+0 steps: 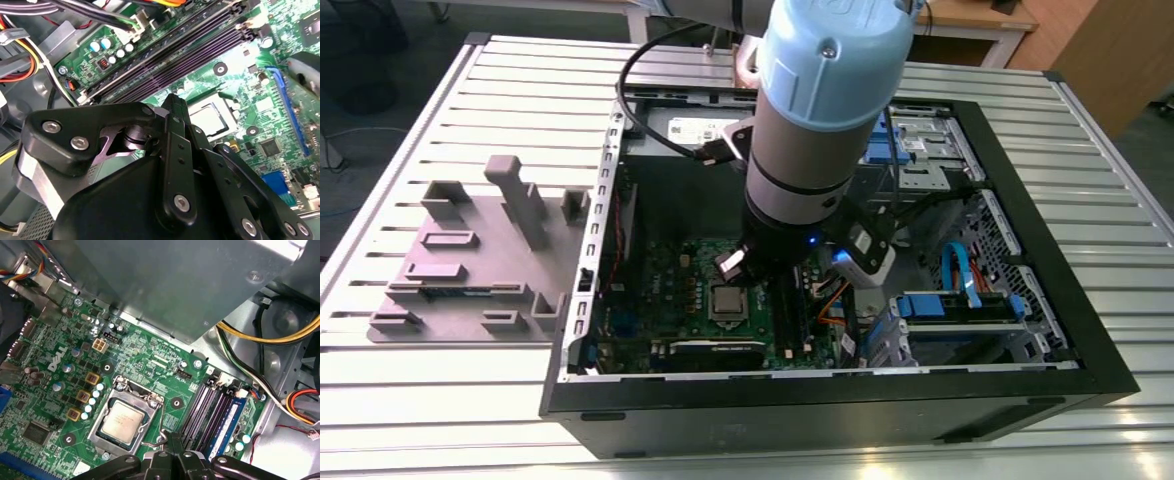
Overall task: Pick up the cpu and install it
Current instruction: 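Close the cpu cover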
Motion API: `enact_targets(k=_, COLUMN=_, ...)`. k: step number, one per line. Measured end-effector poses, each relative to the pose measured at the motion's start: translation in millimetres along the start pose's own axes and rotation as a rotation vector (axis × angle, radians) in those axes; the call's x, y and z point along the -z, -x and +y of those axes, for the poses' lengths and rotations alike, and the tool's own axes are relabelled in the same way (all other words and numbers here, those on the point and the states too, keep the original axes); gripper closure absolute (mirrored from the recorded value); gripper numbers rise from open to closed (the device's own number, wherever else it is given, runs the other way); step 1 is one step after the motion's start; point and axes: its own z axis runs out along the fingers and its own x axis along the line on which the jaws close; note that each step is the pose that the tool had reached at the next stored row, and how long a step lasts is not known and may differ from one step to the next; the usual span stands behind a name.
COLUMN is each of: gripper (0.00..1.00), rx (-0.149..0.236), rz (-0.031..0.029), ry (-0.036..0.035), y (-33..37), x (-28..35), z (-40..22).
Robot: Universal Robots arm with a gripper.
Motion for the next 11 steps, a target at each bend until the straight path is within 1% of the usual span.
enact_targets(k=3, gripper=0.89, rx=0.0, rz=0.0014, ry=-0.0029, y=2.5, x=-0.6, z=5.1)
enact_targets(k=6, gripper=0.89, rx=0.0, rz=0.0032, ry=-0.0065, y=6.0, x=-1.5, z=11.9)
enact_targets(k=8, gripper=0.89, rx=0.0, rz=0.0043, ry=-0.0086, y=7.8, x=-1.9, z=15.5)
enact_targets(k=11, gripper=0.89, rx=0.0, rz=0.0048, ry=-0.0097, y=9.0, x=-2.2, z=17.7)
